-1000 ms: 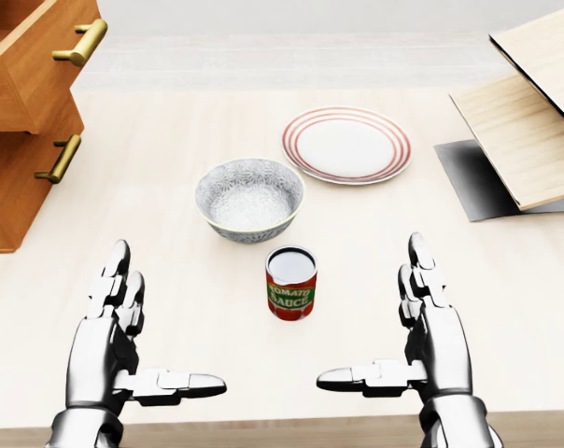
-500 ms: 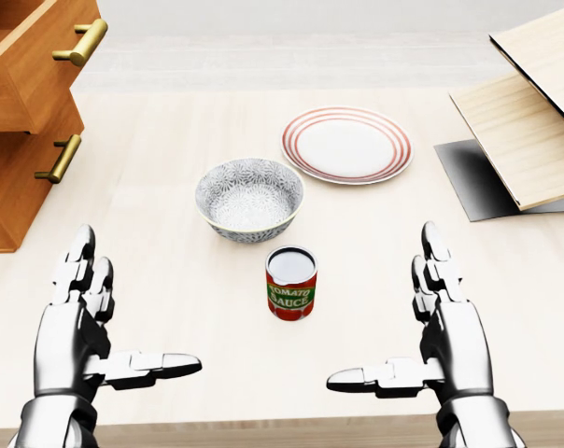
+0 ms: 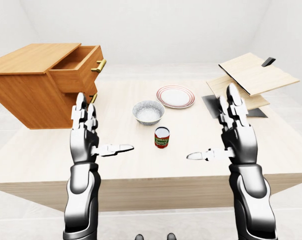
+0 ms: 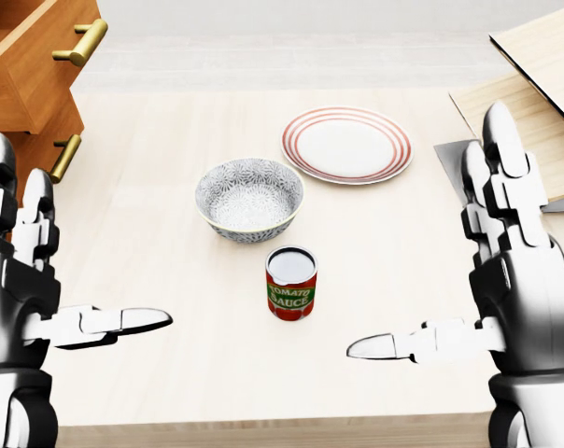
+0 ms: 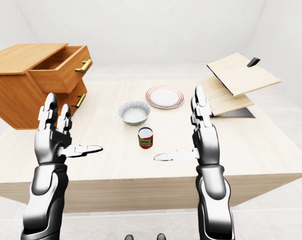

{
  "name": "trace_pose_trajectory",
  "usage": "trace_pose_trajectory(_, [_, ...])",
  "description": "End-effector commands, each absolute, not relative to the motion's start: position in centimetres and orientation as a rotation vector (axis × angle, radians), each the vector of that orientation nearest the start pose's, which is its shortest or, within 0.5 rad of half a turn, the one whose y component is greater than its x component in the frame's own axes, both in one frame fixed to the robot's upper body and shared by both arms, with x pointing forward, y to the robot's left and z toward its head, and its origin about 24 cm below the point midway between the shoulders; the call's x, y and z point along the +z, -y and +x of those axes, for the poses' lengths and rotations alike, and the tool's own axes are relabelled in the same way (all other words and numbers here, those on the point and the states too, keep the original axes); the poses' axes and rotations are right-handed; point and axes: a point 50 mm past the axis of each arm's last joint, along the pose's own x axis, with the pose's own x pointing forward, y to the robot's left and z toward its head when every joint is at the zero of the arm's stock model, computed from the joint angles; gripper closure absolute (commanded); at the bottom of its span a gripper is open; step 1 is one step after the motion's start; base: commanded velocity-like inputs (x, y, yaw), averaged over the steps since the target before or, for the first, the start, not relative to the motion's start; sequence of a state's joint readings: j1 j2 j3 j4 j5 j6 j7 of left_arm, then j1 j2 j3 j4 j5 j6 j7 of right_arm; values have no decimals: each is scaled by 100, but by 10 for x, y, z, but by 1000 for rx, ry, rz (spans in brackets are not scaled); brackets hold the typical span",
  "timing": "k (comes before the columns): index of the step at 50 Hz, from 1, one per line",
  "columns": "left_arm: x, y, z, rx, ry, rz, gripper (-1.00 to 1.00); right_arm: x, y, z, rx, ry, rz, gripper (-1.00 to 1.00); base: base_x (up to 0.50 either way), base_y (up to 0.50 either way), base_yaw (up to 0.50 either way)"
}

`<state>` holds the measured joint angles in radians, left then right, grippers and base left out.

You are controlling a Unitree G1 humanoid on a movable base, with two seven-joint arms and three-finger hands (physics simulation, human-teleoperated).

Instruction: Close the top drawer of the cabinet.

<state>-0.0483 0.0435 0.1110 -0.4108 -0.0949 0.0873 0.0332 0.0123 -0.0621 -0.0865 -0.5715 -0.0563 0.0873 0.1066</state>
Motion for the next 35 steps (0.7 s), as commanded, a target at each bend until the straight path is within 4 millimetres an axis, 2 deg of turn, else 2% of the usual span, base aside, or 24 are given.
trace_pose_trajectory(1, [172,-176,236,93,523,-38,-100,190,173,211,-3,600,-235,-100,0,0,0])
trace_pose_trajectory(7, [179,-180,238,112,550,-33,-100,215,169,200,-4,736,-245,-100,0,0,0])
trace_pose_trajectory(20, [196,-178,229,105,636,-36,-100,220,172,198,-14,759,-249,-100,0,0,0])
trace_pose_trajectory(26, [205,-177,225,100,680,-36,-100,230,173,193,-21,814,-267,-100,0,0,0])
trace_pose_trajectory(35, [217,-177,216,102,750,-50,-100,228,175,194,-30,798,-276,-100,0,0,0])
